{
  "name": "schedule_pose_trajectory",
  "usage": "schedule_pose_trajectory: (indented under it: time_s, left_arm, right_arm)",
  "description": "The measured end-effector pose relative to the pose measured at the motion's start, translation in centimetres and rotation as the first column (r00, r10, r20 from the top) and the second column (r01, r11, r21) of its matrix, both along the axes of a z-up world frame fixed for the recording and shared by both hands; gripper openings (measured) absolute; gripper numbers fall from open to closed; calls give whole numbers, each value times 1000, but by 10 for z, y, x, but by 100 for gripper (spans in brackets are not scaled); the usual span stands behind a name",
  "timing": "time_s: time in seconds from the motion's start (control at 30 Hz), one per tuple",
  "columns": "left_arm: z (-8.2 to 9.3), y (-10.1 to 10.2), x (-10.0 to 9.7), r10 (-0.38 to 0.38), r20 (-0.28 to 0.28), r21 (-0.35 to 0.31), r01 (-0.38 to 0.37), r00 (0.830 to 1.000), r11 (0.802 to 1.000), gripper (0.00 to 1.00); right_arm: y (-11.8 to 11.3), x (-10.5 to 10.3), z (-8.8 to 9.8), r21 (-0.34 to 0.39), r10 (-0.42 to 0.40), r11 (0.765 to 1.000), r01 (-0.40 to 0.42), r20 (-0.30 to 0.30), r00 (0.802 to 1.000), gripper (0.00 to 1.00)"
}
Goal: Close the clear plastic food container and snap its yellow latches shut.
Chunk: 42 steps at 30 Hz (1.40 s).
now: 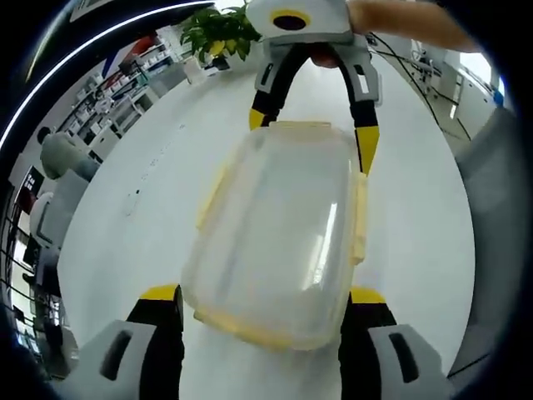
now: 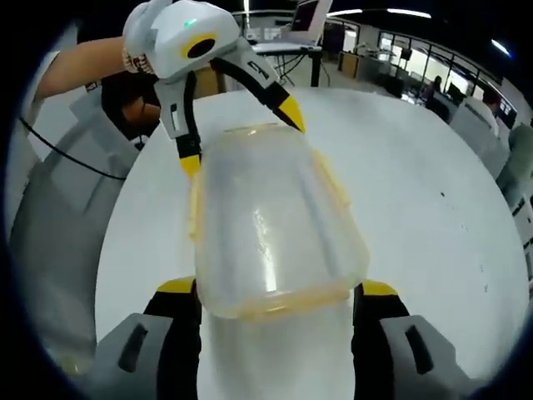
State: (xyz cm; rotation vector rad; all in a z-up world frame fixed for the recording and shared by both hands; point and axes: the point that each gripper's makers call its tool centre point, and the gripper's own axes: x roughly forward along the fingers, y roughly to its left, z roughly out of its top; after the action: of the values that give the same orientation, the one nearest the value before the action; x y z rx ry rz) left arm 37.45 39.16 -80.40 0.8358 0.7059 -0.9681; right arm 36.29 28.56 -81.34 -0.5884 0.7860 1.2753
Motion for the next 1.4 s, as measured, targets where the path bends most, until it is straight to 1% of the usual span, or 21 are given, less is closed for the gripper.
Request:
schedule_pose_trajectory:
  time_s: [0.07,0.1,0.13,0.17,0.2,0.3,0.37,0.5,0.7,0.87,1.13,1.2,1.3,1.33,1.4]
  left_arm:
    - [0,4,2,8,-1,-3,-8,1000,1000,73]
    - [1,5,5,0,2,-12,0,1000,1000,73]
    - [1,6,6,4,0,-14,-4,1000,1000,73]
    - [1,6,7,3,0,-13,-3,1000,1000,73]
    - [1,7,9,-4,3,-12,4,1000,1000,73]
    - [1,7,15,-14,4,-20,14,1000,1000,73]
    - [2,7,21,-19,8,-26,19,1000,999,73]
    - [2,5,34,-18,17,-39,19,1000,999,73]
    - [2,3,56,-38,19,-36,38,999,999,73]
    - [2,0,67,-50,21,-34,50,999,998,73]
    - [2,-4,73,-67,35,-45,69,997,997,73]
    - [2,-4,74,-69,36,-40,70,997,997,73]
    - [3,-3,74,-73,41,-29,74,997,997,73]
    - [3,-3,74,-72,40,-30,73,997,997,73]
    - [3,-1,74,-68,40,-29,69,997,997,73]
  right_arm:
    - [0,-1,-4,-22,-16,1000,15,-28,999,65]
    - [2,0,-10,-16,10,1000,-10,16,1000,65]
    - [-3,2,-13,-65,26,998,-23,47,999,64]
    - [-3,1,-15,-67,17,998,-14,40,999,64]
    - [-1,3,-13,-65,6,998,-4,30,1000,64]
    - [0,9,-13,-64,-3,998,5,28,1000,64]
    - [1,14,-13,-77,-7,997,9,29,1000,64]
    - [1,29,-11,-101,-12,995,17,46,999,64]
    - [2,49,-10,-98,-34,994,39,51,998,65]
    - [-2,61,-8,-93,-46,994,52,57,997,65]
    - [-5,65,-7,-76,-63,995,67,62,996,64]
    - [-5,66,-6,-84,-61,994,67,67,996,64]
    - [-6,69,-5,-101,-59,993,69,93,994,64]
    - [-6,69,-4,-100,-63,992,72,91,994,64]
    - [-6,69,0,-81,-83,993,90,92,992,64]
